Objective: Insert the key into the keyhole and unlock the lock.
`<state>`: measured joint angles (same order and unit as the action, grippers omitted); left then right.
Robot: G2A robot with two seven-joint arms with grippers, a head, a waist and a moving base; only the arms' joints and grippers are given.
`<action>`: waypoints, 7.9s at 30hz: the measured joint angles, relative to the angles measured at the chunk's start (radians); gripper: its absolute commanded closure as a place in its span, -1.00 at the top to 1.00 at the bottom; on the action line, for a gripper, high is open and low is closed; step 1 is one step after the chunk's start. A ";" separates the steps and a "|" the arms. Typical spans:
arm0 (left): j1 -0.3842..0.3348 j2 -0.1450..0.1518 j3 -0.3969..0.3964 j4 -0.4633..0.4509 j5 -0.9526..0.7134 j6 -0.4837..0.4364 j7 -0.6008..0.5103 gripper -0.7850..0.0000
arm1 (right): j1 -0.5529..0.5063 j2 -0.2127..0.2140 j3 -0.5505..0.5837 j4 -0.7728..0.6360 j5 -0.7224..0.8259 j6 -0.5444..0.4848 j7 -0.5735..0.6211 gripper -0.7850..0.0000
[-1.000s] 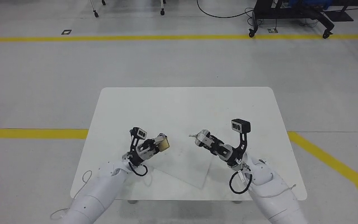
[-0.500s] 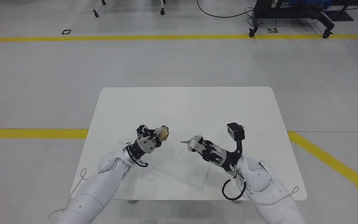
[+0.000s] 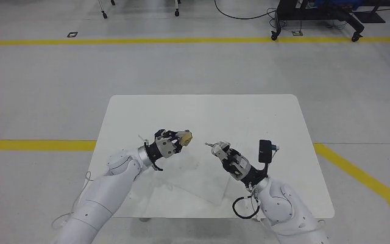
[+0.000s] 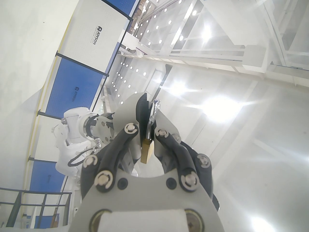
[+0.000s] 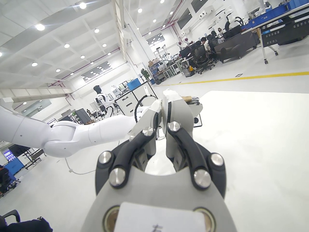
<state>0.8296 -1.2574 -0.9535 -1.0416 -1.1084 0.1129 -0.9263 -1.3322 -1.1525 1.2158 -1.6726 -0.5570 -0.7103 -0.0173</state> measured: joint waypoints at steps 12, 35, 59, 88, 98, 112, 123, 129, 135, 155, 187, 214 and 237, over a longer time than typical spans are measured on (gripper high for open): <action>0.000 0.000 0.000 0.000 0.000 0.000 0.000 -1.00 | 0.000 0.000 0.000 0.000 0.000 0.000 0.000 -1.00; 0.126 0.041 -0.092 -0.260 0.225 0.169 0.231 -1.00 | 0.038 0.061 -0.015 -0.244 -1.449 0.061 -0.265 -1.00; 0.173 0.052 -0.089 -0.343 0.367 0.287 0.281 -1.00 | -0.012 0.105 -0.086 -0.386 -1.991 0.076 -0.256 -1.00; 0.153 0.036 -0.058 -0.312 0.345 0.348 0.244 -1.00 | 0.040 0.104 -0.137 -0.359 -2.032 0.022 -0.172 -1.00; 0.136 0.031 -0.056 -0.285 0.328 0.355 0.234 -1.00 | 0.032 0.109 -0.131 -0.371 -2.044 0.019 -0.165 -1.00; 0.146 0.029 -0.057 -0.308 0.336 0.359 0.248 -1.00 | 0.037 0.104 -0.159 -0.386 -2.072 0.003 -0.085 -1.00; 0.154 0.029 -0.061 -0.318 0.339 0.364 0.245 -1.00 | 0.048 0.099 -0.183 -0.384 -2.082 -0.010 -0.052 -1.00; 0.158 0.030 -0.064 -0.325 0.339 0.369 0.240 -1.00 | 0.067 0.092 -0.203 -0.374 -2.079 -0.019 -0.023 -1.00; 0.161 0.030 -0.068 -0.331 0.345 0.366 0.250 -1.00 | 0.077 0.086 -0.215 -0.372 -2.073 -0.022 0.005 -1.00; 0.166 0.028 -0.075 -0.329 0.346 0.361 0.258 -1.00 | 0.067 0.081 -0.201 -0.376 -2.050 -0.018 0.027 -1.00; 0.173 0.031 -0.081 -0.336 0.363 0.365 0.226 -1.00 | 0.070 0.071 -0.205 -0.382 -2.029 -0.038 0.066 -0.62; 0.166 0.029 -0.084 -0.328 0.362 0.366 0.228 -1.00 | 0.064 0.068 -0.192 -0.400 -2.027 -0.049 0.078 -0.40; 0.166 0.030 -0.093 -0.325 0.374 0.351 0.241 -1.00 | -0.002 0.077 -0.136 -0.446 -2.002 -0.027 0.053 -1.00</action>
<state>0.9953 -1.2277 -1.0465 -1.3667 -0.7347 0.4642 -0.6857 -1.3338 -1.0754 1.0794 -2.1181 -2.5585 -0.7371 0.0356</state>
